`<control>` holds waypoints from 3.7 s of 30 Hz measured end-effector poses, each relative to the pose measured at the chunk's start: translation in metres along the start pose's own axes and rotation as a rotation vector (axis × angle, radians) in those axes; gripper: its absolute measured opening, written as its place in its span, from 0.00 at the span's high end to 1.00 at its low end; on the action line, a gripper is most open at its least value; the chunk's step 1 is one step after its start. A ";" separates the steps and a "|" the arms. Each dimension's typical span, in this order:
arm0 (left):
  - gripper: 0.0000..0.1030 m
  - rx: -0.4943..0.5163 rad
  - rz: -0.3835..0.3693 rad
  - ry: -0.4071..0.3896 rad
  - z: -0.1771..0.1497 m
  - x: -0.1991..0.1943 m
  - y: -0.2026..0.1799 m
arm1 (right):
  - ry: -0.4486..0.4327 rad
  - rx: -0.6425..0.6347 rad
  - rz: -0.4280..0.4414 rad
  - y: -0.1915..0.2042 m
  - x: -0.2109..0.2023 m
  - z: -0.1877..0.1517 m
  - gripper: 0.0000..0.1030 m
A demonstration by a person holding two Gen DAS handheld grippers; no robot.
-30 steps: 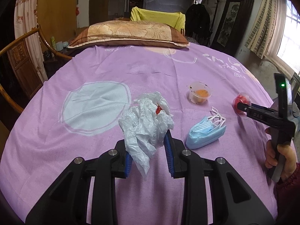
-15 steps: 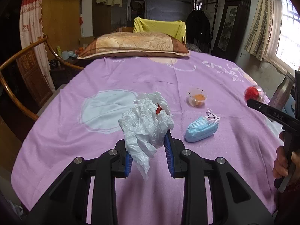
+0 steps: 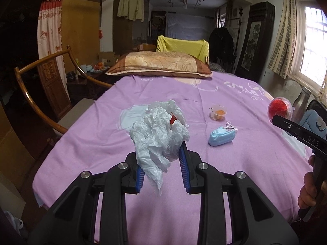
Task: Collect trash
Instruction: 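Carry both items down to the red wastebasket and open both tools, then raise both open tools back over the table, then move left tool to the blue face mask while right tool approaches the small orange cup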
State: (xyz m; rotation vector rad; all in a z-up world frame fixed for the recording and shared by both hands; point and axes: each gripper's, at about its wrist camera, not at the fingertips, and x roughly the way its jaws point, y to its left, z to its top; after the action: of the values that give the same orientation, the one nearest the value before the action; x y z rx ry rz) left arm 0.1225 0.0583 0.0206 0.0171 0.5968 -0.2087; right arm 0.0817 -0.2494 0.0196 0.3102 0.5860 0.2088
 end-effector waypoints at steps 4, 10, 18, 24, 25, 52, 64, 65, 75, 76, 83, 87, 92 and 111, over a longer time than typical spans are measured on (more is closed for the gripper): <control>0.70 -0.007 0.018 -0.034 -0.015 -0.030 0.016 | -0.013 -0.039 0.041 0.029 -0.015 -0.006 0.70; 0.70 -0.047 0.032 -0.022 -0.048 -0.070 0.059 | -0.012 -0.104 0.123 0.087 -0.030 -0.022 0.70; 0.70 -0.116 0.124 0.156 -0.121 -0.090 0.145 | 0.072 -0.215 0.238 0.169 -0.027 -0.047 0.70; 0.29 -0.157 0.227 0.352 -0.204 -0.076 0.199 | 0.202 -0.284 0.320 0.230 -0.001 -0.075 0.70; 0.19 -0.162 0.238 0.366 -0.212 -0.074 0.206 | 0.222 -0.294 0.327 0.239 0.002 -0.080 0.70; 0.06 -0.373 0.524 0.287 -0.247 -0.101 0.320 | 0.633 -0.585 0.494 0.398 0.078 -0.200 0.45; 0.06 -0.212 0.463 0.205 -0.190 -0.102 0.242 | 0.471 -0.435 0.444 0.321 0.043 -0.151 0.43; 0.06 -0.187 0.456 0.192 -0.183 -0.103 0.230 | 0.452 -0.423 0.439 0.312 0.038 -0.146 0.42; 0.06 0.016 0.342 0.119 -0.135 -0.096 0.102 | 0.207 -0.257 0.347 0.188 -0.030 -0.099 0.22; 0.06 0.034 0.326 0.117 -0.132 -0.093 0.090 | 0.191 -0.239 0.332 0.174 -0.034 -0.097 0.21; 0.06 0.170 0.207 0.103 -0.110 -0.052 0.003 | 0.128 -0.093 0.182 0.075 -0.035 -0.081 0.19; 0.06 0.211 0.115 0.134 -0.092 -0.009 -0.038 | 0.095 -0.079 0.017 0.033 -0.021 -0.080 0.18; 0.06 0.244 0.052 0.172 -0.070 0.044 -0.072 | 0.110 -0.040 -0.099 -0.021 0.002 -0.072 0.15; 0.06 0.262 -0.005 0.213 -0.013 0.134 -0.109 | 0.132 0.008 -0.179 -0.087 0.044 -0.012 0.15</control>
State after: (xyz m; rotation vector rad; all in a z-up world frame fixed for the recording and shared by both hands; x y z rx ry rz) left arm 0.2017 -0.0729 -0.0603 0.2940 0.7780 -0.2915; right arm 0.1201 -0.3151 -0.0425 0.2512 0.7419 0.0543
